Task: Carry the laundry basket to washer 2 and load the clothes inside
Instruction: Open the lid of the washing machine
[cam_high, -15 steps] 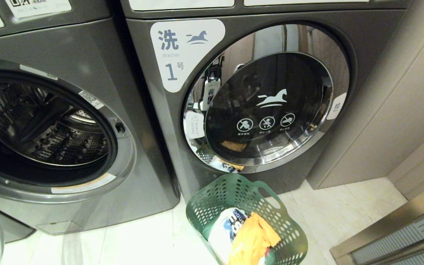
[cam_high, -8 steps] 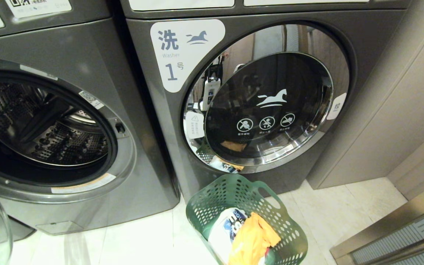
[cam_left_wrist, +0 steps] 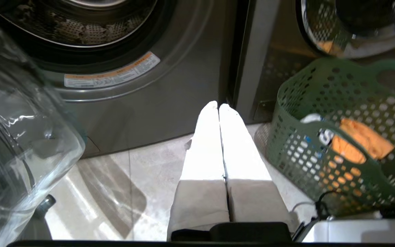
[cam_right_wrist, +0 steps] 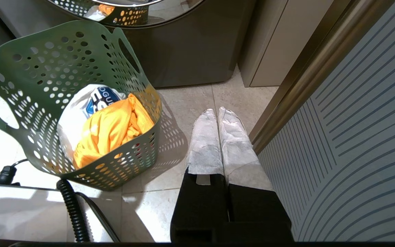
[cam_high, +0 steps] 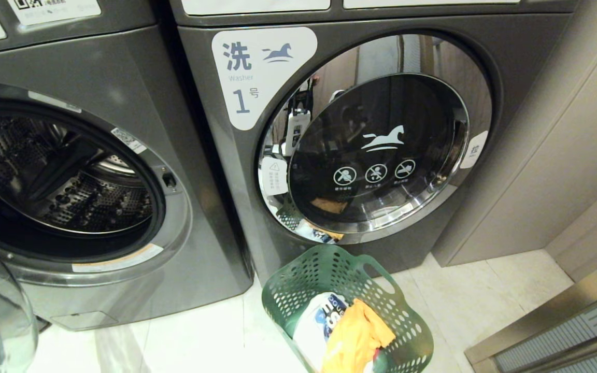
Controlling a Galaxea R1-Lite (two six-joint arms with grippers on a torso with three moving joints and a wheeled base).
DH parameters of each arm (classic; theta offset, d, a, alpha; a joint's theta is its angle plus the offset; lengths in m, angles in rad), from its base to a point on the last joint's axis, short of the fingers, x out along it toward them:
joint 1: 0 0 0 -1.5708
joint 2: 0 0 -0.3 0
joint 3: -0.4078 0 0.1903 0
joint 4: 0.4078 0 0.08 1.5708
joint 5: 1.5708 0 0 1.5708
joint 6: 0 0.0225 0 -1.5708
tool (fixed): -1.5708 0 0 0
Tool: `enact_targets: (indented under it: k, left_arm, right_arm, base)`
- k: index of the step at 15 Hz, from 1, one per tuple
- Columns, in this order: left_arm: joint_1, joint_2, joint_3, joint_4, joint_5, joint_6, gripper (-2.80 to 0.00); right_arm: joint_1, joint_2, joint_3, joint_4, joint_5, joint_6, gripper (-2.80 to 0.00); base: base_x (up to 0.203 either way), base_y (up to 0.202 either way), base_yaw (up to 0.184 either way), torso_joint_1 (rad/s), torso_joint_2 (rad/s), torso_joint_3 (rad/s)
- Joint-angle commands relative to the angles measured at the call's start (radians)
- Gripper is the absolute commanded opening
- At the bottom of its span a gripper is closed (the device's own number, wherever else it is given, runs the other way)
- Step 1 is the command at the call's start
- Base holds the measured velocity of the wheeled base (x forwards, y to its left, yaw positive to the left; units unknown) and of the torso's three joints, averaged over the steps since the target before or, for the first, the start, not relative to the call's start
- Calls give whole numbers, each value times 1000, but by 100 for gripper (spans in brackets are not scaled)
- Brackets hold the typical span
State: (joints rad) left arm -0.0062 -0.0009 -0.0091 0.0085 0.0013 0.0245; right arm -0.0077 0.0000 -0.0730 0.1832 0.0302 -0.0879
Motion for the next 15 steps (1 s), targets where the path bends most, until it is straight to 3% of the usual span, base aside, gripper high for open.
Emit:
enact_targets:
  k: [1,5,7,9,10,11,15]
  left_arm:
    - [0,-1,9,-12,3,-38,-280]
    - [0,0,-61,-53,32,5,-280]
    - [0,4,-180,6,202,91,-280]
    - [0,4,-297,205,479,173,-280]
    - [0,3,-320,300,577,203,-280]
    - [0,1,-320,357,638,223,-280]
    - [0,1,-240,358,720,222,-280]
  right_arm:
    - [0,2,-1,1,0,-1,-280]
    - [0,2,-1,1,0,0,-280]
    - [1,2,-1,1,0,-1,-280]
    - [0,2,1,1,2,-9,-280]
    - [0,2,1,1,4,-10,-280]
    - [0,2,1,1,4,-9,-280]
    - [0,2,1,1,4,-9,-280]
  base:
    - [0,0,0,0,0,0]
    - [0,0,0,0,0,0]
    - [0,0,0,0,0,0]
    - [0,0,0,0,0,0]
    - [0,0,0,0,0,0]
    - [0,0,0,0,0,0]
    - [0,0,0,0,0,0]
